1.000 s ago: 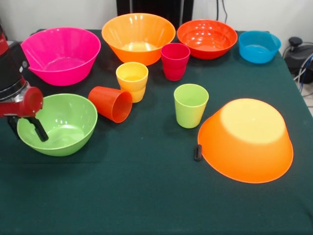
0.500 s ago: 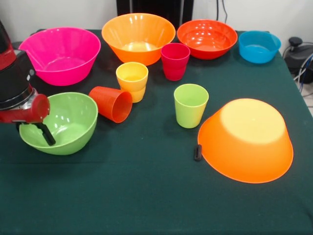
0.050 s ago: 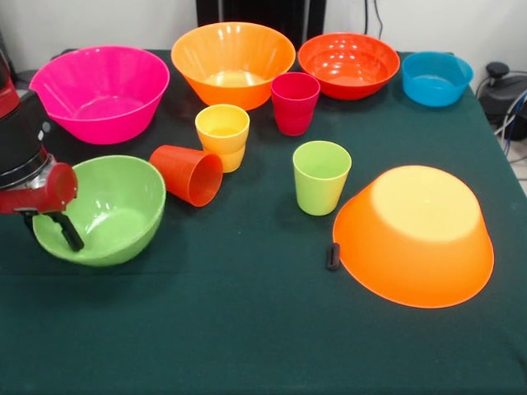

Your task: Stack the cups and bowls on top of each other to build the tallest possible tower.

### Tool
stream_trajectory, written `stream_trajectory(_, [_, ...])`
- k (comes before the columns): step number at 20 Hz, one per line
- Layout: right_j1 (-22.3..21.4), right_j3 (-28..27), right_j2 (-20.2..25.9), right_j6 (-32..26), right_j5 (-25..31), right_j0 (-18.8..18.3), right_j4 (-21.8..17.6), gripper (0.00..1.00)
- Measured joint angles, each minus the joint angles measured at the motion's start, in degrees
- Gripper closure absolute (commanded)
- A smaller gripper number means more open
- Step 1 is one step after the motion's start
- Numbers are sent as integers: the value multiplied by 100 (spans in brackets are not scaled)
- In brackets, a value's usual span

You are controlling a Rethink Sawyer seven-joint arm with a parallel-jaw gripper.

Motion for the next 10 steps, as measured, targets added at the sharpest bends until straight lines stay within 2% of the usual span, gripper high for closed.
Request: stream_trajectory(10, [-10, 61, 85, -11, -335, -19, -21, 100])
